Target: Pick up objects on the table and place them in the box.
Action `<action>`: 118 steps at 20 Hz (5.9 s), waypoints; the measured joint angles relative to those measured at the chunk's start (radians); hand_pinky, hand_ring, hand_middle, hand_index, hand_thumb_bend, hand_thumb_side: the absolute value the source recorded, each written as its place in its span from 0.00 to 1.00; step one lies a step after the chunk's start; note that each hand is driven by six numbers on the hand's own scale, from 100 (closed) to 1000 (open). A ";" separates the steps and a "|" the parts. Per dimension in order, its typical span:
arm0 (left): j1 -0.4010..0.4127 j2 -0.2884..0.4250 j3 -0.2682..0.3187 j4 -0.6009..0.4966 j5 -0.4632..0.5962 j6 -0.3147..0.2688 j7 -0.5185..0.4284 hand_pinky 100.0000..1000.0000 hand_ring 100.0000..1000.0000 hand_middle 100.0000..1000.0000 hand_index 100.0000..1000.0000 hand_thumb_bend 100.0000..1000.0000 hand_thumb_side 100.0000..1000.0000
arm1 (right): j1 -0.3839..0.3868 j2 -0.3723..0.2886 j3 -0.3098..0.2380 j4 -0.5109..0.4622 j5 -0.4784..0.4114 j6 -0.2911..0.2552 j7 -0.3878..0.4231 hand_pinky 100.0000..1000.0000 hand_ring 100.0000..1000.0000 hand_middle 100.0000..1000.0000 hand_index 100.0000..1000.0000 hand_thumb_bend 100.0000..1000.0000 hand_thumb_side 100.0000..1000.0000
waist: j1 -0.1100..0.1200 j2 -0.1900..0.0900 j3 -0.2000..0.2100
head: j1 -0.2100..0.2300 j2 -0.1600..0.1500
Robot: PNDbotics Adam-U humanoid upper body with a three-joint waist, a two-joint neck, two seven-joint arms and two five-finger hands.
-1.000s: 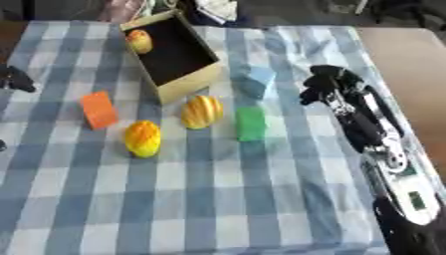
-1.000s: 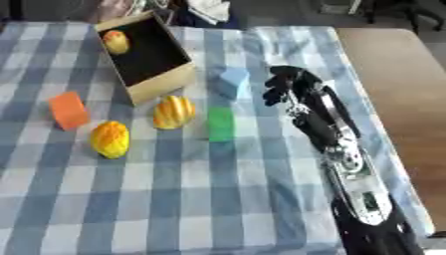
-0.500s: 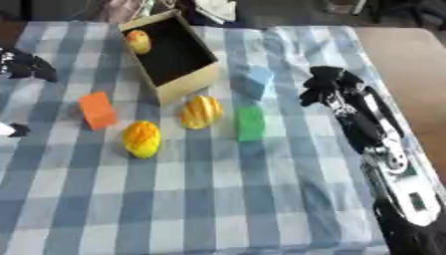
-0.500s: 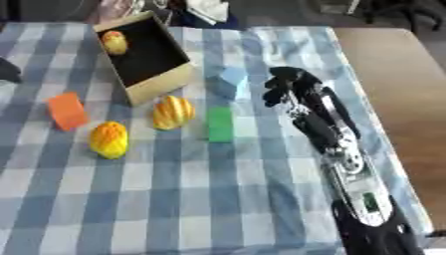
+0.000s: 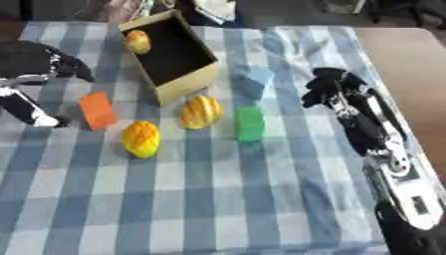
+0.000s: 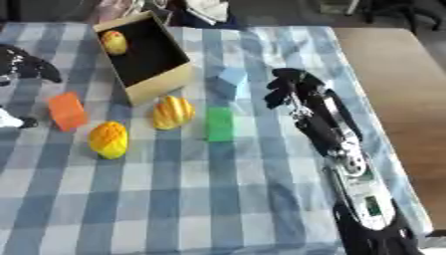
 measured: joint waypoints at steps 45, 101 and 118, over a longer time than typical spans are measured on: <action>-0.031 -0.071 -0.074 0.022 -0.149 0.103 -0.103 0.75 0.74 0.80 0.89 0.79 0.72 | -0.007 0.018 0.006 0.005 -0.004 0.003 0.006 0.54 0.55 0.56 0.75 0.00 0.49 | 0.000 -0.005 -0.023 | 0.023 0.000; -0.031 -0.039 -0.011 0.058 -0.046 0.089 -0.089 0.71 0.63 0.68 0.77 0.43 0.40 | -0.007 0.018 0.006 0.005 -0.004 0.003 0.005 0.54 0.55 0.56 0.75 0.00 0.50 | 0.000 -0.010 -0.016 | 0.011 0.000; -0.025 -0.049 -0.007 0.082 -0.068 0.022 -0.022 0.68 0.56 0.55 0.67 0.37 0.35 | -0.007 0.018 0.006 0.006 -0.004 0.003 0.005 0.54 0.55 0.56 0.75 0.00 0.51 | 0.000 -0.010 -0.015 | 0.006 0.000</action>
